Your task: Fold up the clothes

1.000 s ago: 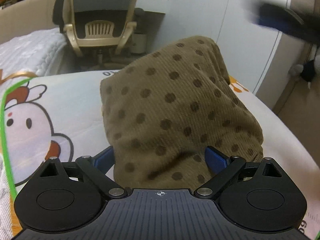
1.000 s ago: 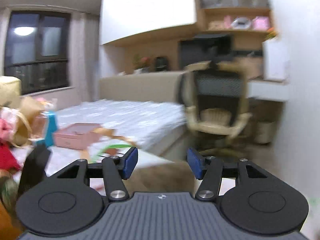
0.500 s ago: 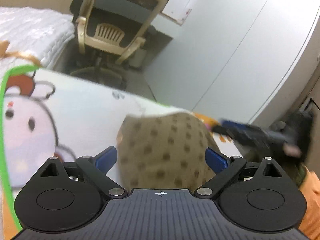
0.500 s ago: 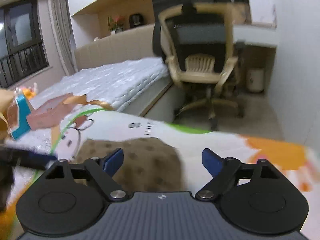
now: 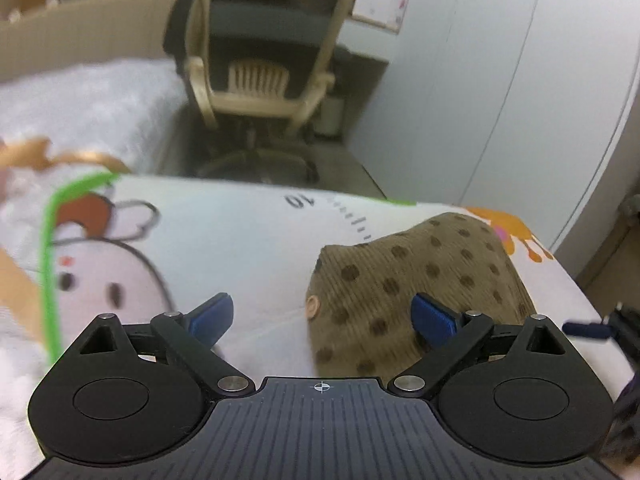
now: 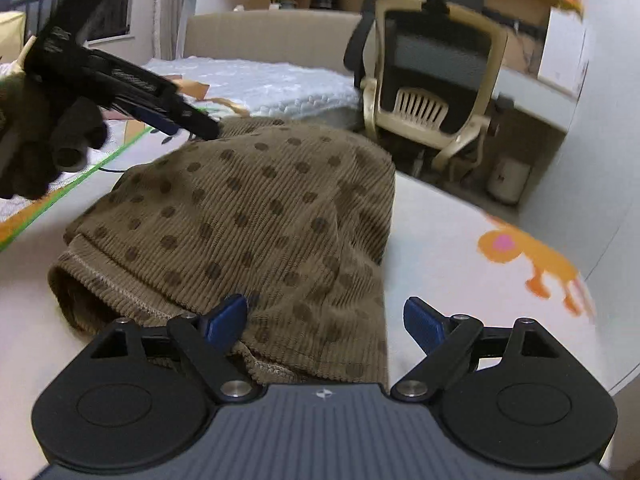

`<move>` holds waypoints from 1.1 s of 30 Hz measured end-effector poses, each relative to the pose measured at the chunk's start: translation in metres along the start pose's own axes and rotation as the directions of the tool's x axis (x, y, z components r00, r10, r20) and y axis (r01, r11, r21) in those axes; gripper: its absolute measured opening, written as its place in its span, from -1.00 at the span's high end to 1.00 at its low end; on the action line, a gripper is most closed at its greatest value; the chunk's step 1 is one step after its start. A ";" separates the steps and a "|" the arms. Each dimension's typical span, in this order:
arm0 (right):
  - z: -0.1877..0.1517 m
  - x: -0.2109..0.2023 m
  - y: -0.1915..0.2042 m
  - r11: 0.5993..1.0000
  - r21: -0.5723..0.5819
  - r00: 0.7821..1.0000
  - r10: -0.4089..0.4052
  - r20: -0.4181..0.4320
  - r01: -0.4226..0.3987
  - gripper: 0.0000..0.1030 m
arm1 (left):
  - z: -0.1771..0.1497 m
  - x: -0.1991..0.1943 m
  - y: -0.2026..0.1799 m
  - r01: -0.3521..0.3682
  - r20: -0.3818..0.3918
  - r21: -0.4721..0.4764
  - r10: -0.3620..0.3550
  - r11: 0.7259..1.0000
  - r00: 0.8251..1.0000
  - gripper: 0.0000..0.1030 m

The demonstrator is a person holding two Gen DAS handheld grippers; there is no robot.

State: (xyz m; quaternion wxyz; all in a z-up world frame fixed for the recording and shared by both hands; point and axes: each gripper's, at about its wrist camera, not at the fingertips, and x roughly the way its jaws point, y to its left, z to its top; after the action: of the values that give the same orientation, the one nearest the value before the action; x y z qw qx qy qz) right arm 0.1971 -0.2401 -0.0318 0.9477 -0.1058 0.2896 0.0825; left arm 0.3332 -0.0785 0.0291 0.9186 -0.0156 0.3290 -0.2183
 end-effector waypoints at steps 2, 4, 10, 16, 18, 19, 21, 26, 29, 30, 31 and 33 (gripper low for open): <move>0.001 -0.020 0.001 0.999 -0.032 0.997 -0.014 0.074 0.016 -0.68 | -0.015 -0.031 -0.008 0.020 0.040 0.036 -0.022 0.999 0.999 -0.92; -0.003 -0.037 0.012 0.992 -0.115 0.990 -0.041 0.139 0.057 -0.61 | -0.033 -0.056 -0.015 0.067 0.049 0.034 -0.069 0.997 0.996 -0.92; -0.021 -0.033 0.066 0.905 -0.413 0.989 -0.047 0.141 0.102 0.04 | -0.080 -0.074 -0.014 0.179 0.007 -0.173 -0.181 0.969 0.983 -0.57; -0.024 -0.016 0.087 0.871 -0.471 0.983 -0.063 0.173 0.139 0.18 | -0.103 -0.068 -0.035 0.120 -0.058 -0.060 -0.124 0.991 0.991 -0.50; -0.020 -0.015 0.091 0.875 -0.467 0.982 -0.048 0.184 0.131 0.19 | -0.106 -0.063 -0.039 0.045 -0.075 0.018 -0.043 0.999 0.996 -0.50; -0.018 -0.014 0.093 0.874 -0.469 0.981 -0.040 0.189 0.126 0.19 | -0.109 -0.063 -0.038 0.004 -0.083 0.040 -0.001 0.999 0.997 -0.50; -0.017 -0.015 0.094 0.875 -0.468 0.981 -0.035 0.191 0.122 0.19 | -0.112 -0.062 -0.030 -0.052 -0.097 0.056 0.057 0.997 0.994 -0.53; -0.024 -0.018 0.087 0.888 -0.437 0.981 -0.069 0.181 0.143 0.19 | -0.112 -0.084 -0.013 0.098 -0.055 -0.064 -0.102 0.993 0.993 -0.53; -0.028 -0.018 0.083 0.891 -0.422 0.978 -0.096 0.183 0.166 0.19 | -0.105 -0.083 -0.002 0.239 -0.025 -0.216 -0.250 0.947 0.968 -0.50; -0.029 -0.018 0.081 0.892 -0.418 0.977 -0.105 0.184 0.174 0.21 | -0.104 -0.079 -0.001 0.240 -0.026 -0.240 -0.253 0.941 0.967 -0.45; -0.030 -0.018 0.080 0.892 -0.413 0.976 -0.113 0.185 0.182 0.26 | -0.102 -0.074 0.001 0.225 -0.030 -0.257 -0.240 0.940 0.970 -0.39; -0.031 -0.019 0.079 0.896 -0.404 0.974 -0.114 0.196 0.186 0.37 | -0.101 -0.064 0.001 0.189 -0.038 -0.276 -0.207 0.942 0.978 -0.29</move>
State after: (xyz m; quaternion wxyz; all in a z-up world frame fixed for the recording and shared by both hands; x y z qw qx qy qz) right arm 0.1479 -0.1738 -0.0577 0.9271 -0.3219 0.1755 0.0780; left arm 0.2278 -0.0395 -0.0125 0.8698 -0.1668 0.3830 -0.2627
